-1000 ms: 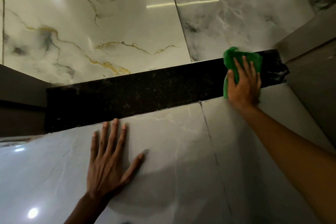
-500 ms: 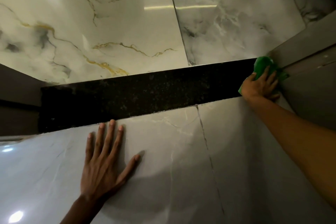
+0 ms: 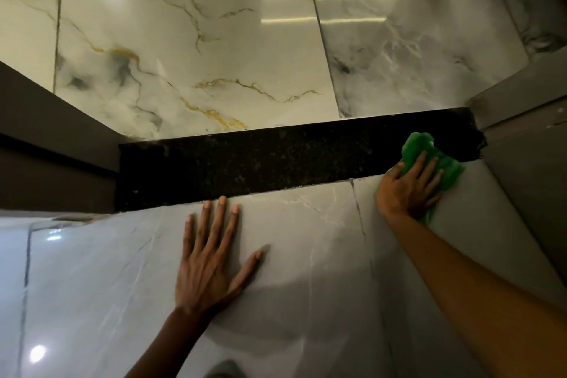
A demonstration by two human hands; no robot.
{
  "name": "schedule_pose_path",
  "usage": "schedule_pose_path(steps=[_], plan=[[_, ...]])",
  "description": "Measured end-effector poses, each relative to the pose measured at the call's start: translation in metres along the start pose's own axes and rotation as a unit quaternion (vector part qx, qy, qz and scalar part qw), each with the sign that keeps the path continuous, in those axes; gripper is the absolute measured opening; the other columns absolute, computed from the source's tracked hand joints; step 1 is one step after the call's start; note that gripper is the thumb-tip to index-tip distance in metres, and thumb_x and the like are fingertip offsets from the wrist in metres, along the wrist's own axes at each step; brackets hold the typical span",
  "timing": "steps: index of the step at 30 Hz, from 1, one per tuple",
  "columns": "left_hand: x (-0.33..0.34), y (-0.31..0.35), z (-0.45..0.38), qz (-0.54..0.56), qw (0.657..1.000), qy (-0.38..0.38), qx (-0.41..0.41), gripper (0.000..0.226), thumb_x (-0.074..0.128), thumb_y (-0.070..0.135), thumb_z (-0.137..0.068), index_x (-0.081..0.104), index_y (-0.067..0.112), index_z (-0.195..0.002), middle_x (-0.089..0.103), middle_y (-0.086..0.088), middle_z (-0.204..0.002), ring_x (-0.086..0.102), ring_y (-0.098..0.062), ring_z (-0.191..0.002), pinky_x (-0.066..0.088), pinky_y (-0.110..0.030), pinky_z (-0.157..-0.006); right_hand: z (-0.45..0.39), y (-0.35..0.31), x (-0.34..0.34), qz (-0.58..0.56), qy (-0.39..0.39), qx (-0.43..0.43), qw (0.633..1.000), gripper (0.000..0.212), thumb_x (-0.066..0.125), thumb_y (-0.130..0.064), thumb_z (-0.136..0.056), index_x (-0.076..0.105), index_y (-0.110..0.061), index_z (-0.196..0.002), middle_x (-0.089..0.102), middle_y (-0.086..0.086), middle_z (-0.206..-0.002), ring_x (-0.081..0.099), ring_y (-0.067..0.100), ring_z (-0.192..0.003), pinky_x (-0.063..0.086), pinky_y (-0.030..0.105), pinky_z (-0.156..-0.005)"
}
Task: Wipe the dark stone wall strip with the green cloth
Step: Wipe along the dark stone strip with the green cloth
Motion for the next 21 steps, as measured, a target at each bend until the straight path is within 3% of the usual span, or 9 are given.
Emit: schedule_pose_path(steps=[11, 21], plan=[[-0.002, -0.008, 0.004, 0.06, 0.997, 0.055, -0.005, 0.098, 0.038, 0.075, -0.107, 0.017, 0.014, -0.18, 0.005, -0.011, -0.191, 0.006, -0.033, -0.178, 0.013, -0.059, -0.142, 0.028, -0.026, 0.004, 0.019, -0.032, -0.147, 0.988, 0.07, 0.029, -0.049, -0.105, 0.029, -0.024, -0.171, 0.025, 0.005, -0.18, 0.02, 0.035, -0.167, 0.013, 0.063, -0.132], [-0.004, -0.028, 0.021, 0.061, 0.995, 0.068, -0.051, 0.097, 0.035, 0.077, -0.107, 0.018, 0.016, -0.181, 0.001, -0.01, -0.192, 0.002, -0.032, -0.178, 0.014, -0.064, -0.141, 0.069, -0.073, 0.012, 0.014, -0.056, -0.242, 0.968, 0.066, 0.032, -0.05, -0.107, 0.031, -0.027, -0.17, 0.027, 0.002, -0.179, 0.02, 0.031, -0.167, 0.014, 0.062, -0.133]])
Point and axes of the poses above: each hand's wrist, its own z-axis away from the middle knuckle, its own x-axis out of the palm, y = z × x, the point moved 6 cm from there along -z, towards the middle knuckle
